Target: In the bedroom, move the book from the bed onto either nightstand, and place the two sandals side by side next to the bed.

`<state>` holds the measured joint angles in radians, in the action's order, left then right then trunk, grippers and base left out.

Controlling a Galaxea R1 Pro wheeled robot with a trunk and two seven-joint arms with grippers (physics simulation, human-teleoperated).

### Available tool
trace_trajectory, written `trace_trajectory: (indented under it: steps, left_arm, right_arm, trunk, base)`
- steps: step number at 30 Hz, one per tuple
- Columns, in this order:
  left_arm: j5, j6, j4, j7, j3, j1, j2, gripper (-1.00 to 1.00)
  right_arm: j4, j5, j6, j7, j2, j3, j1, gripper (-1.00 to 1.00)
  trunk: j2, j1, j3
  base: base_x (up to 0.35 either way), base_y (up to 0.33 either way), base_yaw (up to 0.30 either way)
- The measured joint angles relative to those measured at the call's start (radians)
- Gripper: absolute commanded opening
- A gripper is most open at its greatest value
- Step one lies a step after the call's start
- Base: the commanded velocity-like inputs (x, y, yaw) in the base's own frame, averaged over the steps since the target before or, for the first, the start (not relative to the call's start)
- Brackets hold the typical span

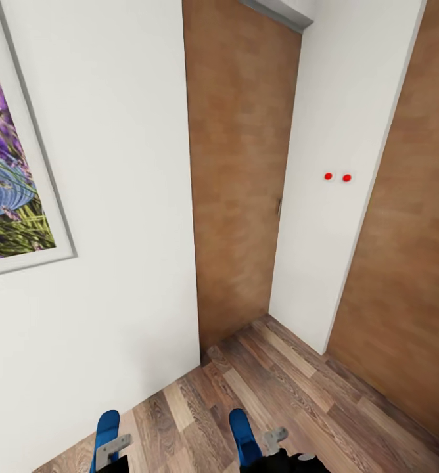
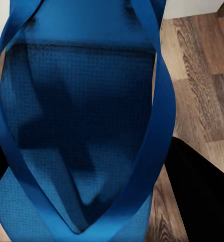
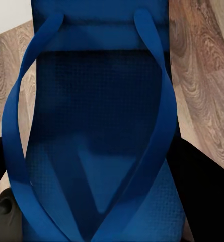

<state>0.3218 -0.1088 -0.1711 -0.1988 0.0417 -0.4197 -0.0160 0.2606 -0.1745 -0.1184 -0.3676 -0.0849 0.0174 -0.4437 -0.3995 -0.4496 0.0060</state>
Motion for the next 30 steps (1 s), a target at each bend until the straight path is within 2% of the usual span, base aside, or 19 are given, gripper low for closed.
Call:
trace_trajectory:
  steps: [12,27,30]
  left_arm:
    - [0.001,0.0,0.0,0.0,0.0,0.001,0.001,-1.0]
    - [0.001,-0.001,0.0,0.0,0.0,0.0,0.013,-1.0]
    - [0.0,-0.022,0.0,0.0,0.0,0.001,0.014,-1.0]
  right_arm:
    - [-0.002,0.0,0.0,0.0,-0.001,0.001,0.0,-1.0]
    - [-0.002,-0.001,0.001,0.0,0.0,0.001,0.0,-1.0]
    - [-0.002,0.0,0.0,0.0,0.002,0.0,0.0,-1.0]
  trunk:
    - [0.0,0.0,0.013]
    - [0.0,0.0,0.015]
    - [0.0,0.0,0.015]
  base:
    - [0.0,0.0,0.222]
    - [0.0,0.0,0.29]
    - [0.0,0.0,0.295]
